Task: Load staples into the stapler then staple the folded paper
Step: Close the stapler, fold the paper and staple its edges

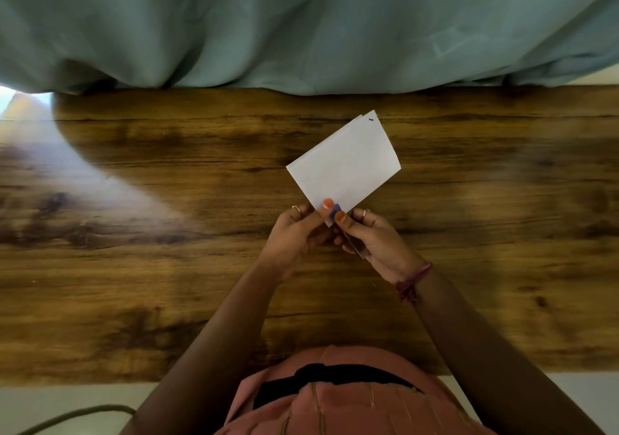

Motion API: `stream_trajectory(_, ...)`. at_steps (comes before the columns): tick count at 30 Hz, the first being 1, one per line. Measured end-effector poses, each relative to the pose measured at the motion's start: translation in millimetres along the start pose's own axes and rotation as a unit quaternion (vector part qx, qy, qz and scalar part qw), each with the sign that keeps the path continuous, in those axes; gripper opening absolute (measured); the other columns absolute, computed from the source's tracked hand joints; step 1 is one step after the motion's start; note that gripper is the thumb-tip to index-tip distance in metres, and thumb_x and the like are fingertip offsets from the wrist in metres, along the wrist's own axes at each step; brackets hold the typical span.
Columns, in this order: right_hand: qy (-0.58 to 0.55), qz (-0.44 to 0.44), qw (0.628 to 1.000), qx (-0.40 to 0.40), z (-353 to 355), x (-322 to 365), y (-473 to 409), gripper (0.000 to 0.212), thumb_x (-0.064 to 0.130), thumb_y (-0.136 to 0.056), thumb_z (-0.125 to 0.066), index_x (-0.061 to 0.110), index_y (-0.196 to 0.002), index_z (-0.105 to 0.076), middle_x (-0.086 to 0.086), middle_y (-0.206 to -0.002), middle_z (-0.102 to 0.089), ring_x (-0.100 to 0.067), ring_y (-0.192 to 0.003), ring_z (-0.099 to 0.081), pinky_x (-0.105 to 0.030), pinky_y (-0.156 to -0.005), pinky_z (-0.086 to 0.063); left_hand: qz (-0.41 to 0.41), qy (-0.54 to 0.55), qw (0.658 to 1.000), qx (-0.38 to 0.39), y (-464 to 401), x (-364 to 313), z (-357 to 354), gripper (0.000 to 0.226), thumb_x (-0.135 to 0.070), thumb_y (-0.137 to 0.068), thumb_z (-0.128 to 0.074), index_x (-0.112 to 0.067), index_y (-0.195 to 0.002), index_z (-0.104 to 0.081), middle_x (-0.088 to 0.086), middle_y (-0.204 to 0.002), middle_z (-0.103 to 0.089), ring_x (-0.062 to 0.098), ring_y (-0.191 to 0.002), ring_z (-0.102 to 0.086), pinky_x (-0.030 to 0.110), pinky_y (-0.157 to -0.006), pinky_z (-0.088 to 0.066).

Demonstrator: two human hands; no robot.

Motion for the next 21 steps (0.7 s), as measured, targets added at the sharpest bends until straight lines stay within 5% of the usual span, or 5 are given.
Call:
stream_trajectory(8,0.005,-0.024,0.999,0.046,-9,-2,1,0.044,0.041,-0.069,-0.070,0.022,-0.108,-0.065,0.005,-0.094,-0.070,-0.008,-0.076,-0.065,-0.022,-0.064,-0.052,-0.055,0.063,0.994,-0.073,-4,-10,22,0.021,-0.017,-0.094,-0.056,-0.013,-0.113,-0.064,0.007,-0.113,-0.070,0.022,-0.106,-0.066,0.033,-0.078,-0.058)
stream_trajectory(21,-0.098,-0.065,0.993,0.015,6,0,0,0.039,0.038,-0.066,-0.069,0.016,-0.098,-0.065,-0.001,-0.083,-0.067,-0.013,-0.076,-0.064,-0.030,-0.065,-0.050,-0.046,0.086,0.992,-0.078,-5,-14,29,0.016,-0.012,-0.092,-0.059,-0.011,-0.105,-0.068,0.006,-0.103,-0.074,0.020,-0.097,-0.070,0.028,-0.069,-0.058)
Point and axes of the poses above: each hand's wrist, its own y-axis away from the middle knuckle, its own z-axis out of the back of the hand, x = y × z, the point moved 10 cm from there along -y, towards the middle knuckle
